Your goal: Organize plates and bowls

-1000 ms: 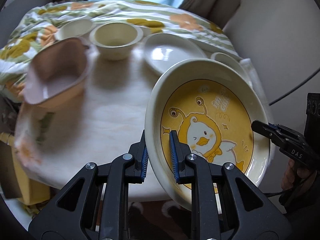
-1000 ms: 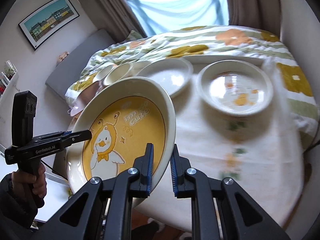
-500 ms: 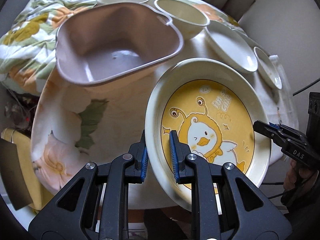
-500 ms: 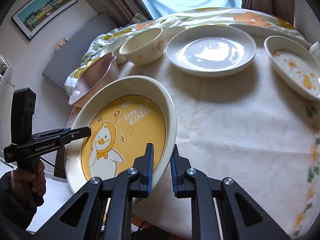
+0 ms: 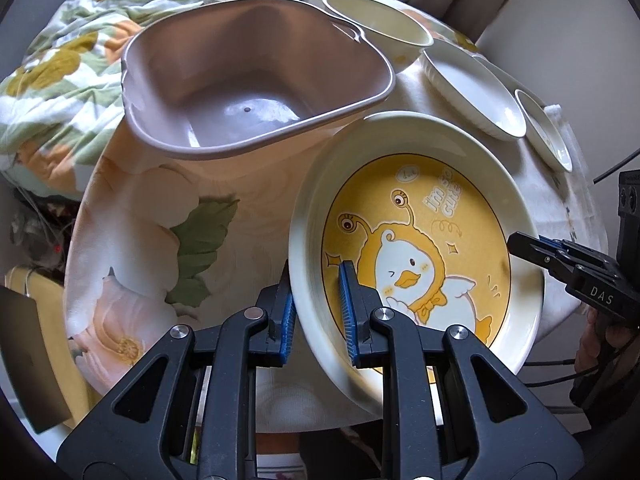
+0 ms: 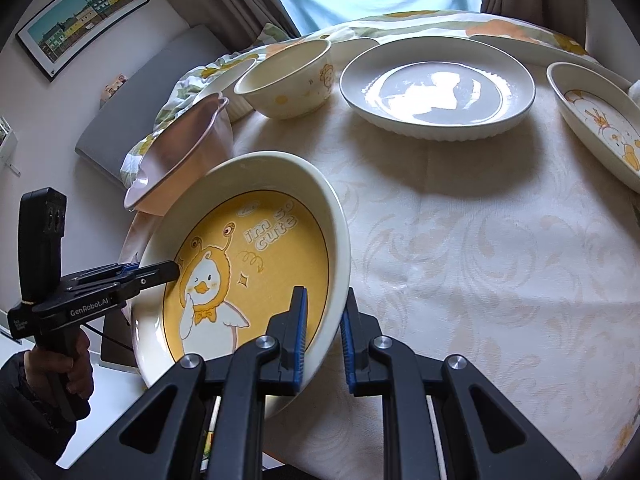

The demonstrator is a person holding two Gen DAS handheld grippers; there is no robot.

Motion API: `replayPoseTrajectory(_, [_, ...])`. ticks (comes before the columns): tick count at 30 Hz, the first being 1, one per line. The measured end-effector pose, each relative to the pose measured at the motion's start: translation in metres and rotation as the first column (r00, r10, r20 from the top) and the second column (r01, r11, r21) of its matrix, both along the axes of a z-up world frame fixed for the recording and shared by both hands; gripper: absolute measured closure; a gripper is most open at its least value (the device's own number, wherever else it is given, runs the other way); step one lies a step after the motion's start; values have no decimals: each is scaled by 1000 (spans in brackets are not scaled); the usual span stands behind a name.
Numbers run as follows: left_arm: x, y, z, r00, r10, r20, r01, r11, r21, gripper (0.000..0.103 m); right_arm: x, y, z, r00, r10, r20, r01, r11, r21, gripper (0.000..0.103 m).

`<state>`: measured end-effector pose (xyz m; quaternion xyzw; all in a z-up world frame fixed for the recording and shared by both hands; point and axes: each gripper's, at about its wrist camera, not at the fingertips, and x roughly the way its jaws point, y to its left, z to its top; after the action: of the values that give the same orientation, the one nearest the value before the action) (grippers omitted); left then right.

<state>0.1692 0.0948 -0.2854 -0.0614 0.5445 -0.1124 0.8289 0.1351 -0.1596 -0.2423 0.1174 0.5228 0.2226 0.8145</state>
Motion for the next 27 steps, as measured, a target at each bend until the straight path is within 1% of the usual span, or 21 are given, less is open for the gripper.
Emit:
replayPoseTrajectory(4, [-1, -4, 1, 1000, -9, 13, 8, 999, 36, 85, -1, 6, 2, 1000, 7, 12, -7, 998, -55, 88])
replayPoseTrajectory(7, [0, -6, 1, 1000, -17, 17, 16, 998, 54, 80, -1, 8, 1, 1000, 9, 13, -8, 997, -72, 88])
replayPoseTrajectory(8, [1, -7, 1, 1000, -19, 17, 18, 998, 61, 76, -1, 8, 2, 1000, 9, 13, -8, 998, -70, 88])
replayPoseTrajectory(10, [1, -10, 1, 1000, -24, 21, 22, 997, 73, 62, -1, 7, 1, 1000, -10, 16, 11, 998, -58, 88])
replayPoseTrajectory(11, [0, -12, 2, 999, -22, 30, 19, 996, 87, 50, -1, 7, 1, 1000, -17, 19, 18, 998, -55, 88])
replayPoseTrajectory(12, [0, -12, 3, 999, -22, 38, 18, 995, 94, 43, -1, 7, 0, 1000, -22, 21, 24, 998, -57, 88])
replayPoseTrajectory(14, [-1, -14, 5, 998, -27, 54, 21, 994, 108, 42, -2, 8, -1, 999, -30, 22, 31, 998, -61, 84])
replayPoseTrajectory(15, [-2, -15, 5, 998, -27, 54, 21, 993, 118, 42, -2, 7, -3, 999, -33, 21, 35, 998, -59, 79])
replayPoseTrajectory(16, [-2, -15, 4, 998, -26, 51, 20, 992, 124, 42, -2, 6, -4, 999, -38, 19, 39, 998, -57, 71])
replayPoseTrajectory(18, [-4, -13, 5, 999, -16, 44, 10, 991, 130, 42, -2, 4, -5, 999, -44, 16, 44, 998, -54, 63])
replayPoseTrajectory(20, [-9, -9, 16, 999, 0, 51, -7, 992, 129, 42, -4, 1, 1, 999, -51, 15, 51, 997, -54, 63])
replayPoseTrajectory(22, [-15, -7, 30, 998, 10, 67, -19, 991, 132, 42, -6, -5, 17, 998, -56, 25, 57, 997, -55, 63])
replayPoseTrajectory(24, [-21, -8, 58, 994, 15, 107, -28, 992, 121, 42, -9, -11, 37, 997, -61, 49, 64, 996, -57, 63])
replayPoseTrajectory(26, [-26, -13, 91, 985, 17, 170, -36, 993, 112, 42, -12, -20, 67, 993, -72, 94, 77, 995, -56, 63])
replayPoseTrajectory(27, [-27, -15, 104, 979, 18, 202, -40, 993, 107, 40, -13, -25, 81, 989, -79, 122, 86, 995, -54, 63])
